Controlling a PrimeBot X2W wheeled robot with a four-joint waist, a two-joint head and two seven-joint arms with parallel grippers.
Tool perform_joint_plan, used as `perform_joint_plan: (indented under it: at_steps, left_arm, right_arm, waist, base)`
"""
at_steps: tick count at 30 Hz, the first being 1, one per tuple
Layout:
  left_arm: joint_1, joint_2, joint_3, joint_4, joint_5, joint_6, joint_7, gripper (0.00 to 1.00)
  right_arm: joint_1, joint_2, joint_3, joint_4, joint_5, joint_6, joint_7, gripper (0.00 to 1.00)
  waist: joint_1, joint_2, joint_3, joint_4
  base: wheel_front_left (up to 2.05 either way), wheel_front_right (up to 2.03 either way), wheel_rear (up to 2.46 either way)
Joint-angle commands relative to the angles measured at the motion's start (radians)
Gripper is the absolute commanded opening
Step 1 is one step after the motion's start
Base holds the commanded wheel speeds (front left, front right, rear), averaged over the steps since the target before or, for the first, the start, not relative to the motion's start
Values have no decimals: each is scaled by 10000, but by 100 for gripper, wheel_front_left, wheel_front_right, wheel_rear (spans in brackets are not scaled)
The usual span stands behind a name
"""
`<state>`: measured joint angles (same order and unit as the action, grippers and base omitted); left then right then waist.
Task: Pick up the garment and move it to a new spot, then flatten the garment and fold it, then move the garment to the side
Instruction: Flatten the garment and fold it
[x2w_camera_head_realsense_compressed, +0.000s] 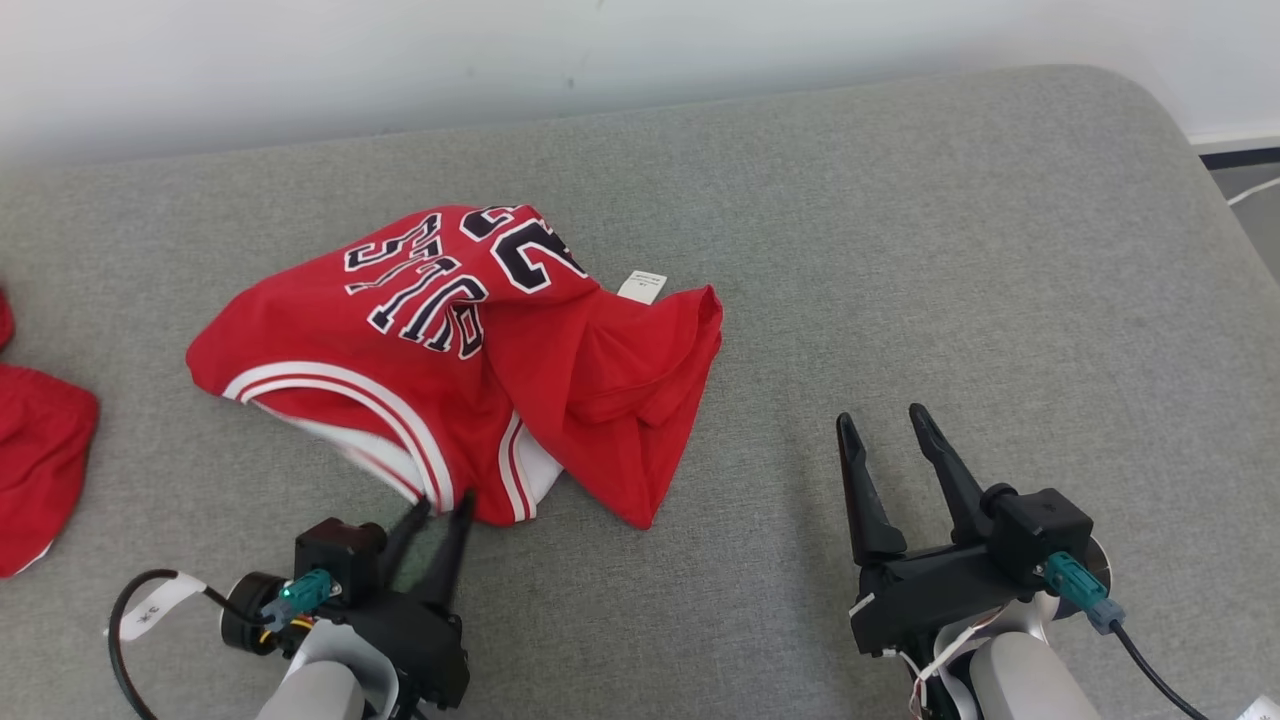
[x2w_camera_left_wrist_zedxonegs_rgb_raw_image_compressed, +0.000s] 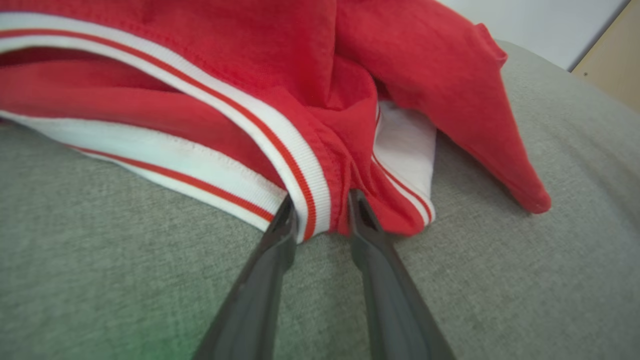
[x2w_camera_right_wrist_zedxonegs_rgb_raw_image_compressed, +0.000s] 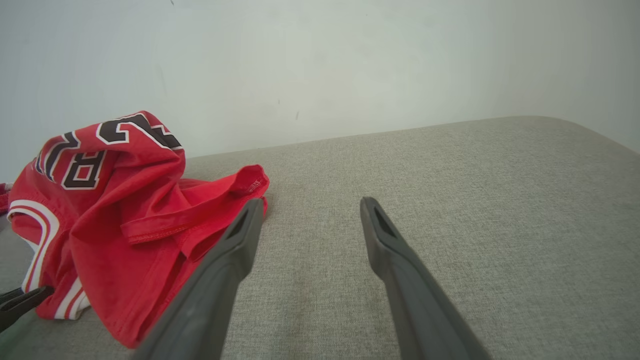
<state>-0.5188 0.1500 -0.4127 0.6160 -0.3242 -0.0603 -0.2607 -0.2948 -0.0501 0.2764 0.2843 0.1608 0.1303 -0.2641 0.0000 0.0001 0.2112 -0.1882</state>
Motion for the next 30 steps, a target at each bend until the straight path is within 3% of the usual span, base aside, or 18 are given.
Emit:
perform_joint_plan:
  at_steps: [1,12,23,30]
  left_arm:
    - [-93,7,8,25,84,-36,-57,0]
    - [464,241,462,-1601,473,33,-58,0]
    - [1281,1280,613,-4071,667,262,643,0]
    - [2476,2016,648,-6363,781,625,1725,0]
  right_arm:
    - [53,-4,-29,21,10,8,-16,100]
    - [377,-3,-269,28,-86,8,-16,100]
    - [665,-6,-403,166,-28,8,-16,100]
    - [782,-4,-398,201,17,8,-16,100]
  waist:
    - [0,-1,-25,41]
    - [0,-1,-345,1078]
    - [0,-1,-923,2280]
    - [0,-1,-1094,2463]
  base:
    - [0,0,0]
    - [0,0,0]
    - [0,0,0]
    - [0,0,0]
